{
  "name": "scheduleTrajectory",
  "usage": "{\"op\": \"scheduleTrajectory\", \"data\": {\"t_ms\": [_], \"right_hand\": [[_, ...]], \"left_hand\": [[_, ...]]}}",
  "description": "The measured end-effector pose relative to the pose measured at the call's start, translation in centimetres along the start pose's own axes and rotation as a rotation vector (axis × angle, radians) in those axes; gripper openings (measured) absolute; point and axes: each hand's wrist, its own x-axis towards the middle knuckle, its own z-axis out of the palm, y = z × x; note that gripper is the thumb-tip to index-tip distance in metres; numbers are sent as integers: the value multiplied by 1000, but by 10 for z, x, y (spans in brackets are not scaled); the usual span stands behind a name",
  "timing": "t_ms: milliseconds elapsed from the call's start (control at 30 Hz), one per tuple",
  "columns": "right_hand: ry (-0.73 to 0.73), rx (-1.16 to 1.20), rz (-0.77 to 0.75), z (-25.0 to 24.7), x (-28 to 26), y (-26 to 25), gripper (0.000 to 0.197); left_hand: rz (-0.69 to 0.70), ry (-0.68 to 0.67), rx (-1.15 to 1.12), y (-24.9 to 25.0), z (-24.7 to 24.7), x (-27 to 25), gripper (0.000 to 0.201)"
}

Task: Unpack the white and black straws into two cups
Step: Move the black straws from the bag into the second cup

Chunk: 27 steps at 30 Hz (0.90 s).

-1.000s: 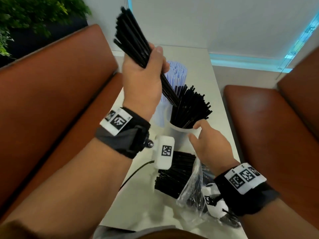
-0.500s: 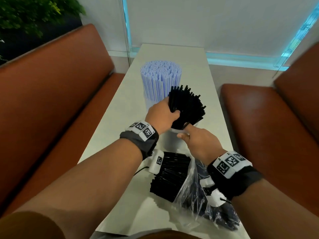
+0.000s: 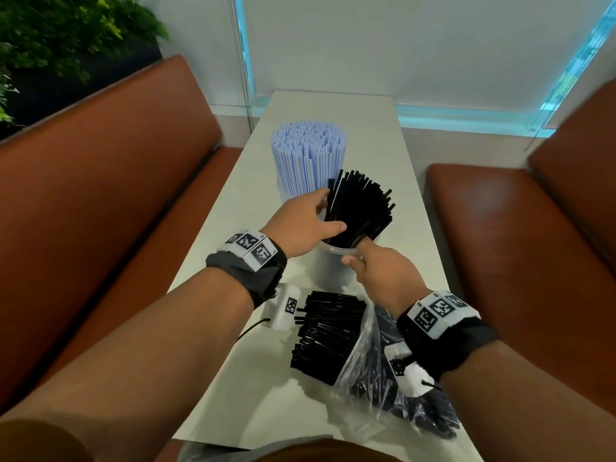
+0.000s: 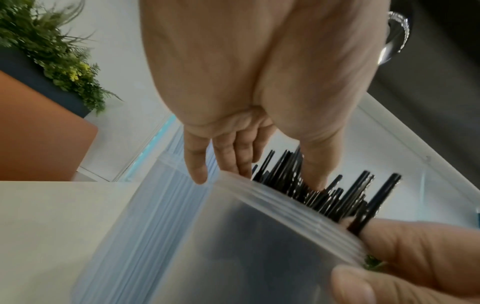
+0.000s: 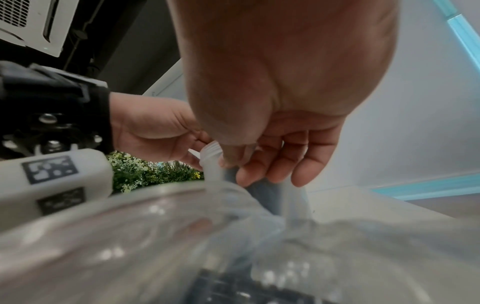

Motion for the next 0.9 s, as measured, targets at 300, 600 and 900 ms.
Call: {"op": "scheduleTrajectory", "data": {"t_ms": [300,600,900], "right_hand": [[183,-119,226,1,-32,6,38],[-187,-301,333,5,-39,5,21],[-188,-268,305,-2,-42,1,15]], "left_hand": [[-85,309,-76,-27,14,-74,3],[202,-385,405,-20,89,-98,60],[255,-465,657,-5,108,-91,45]]}}
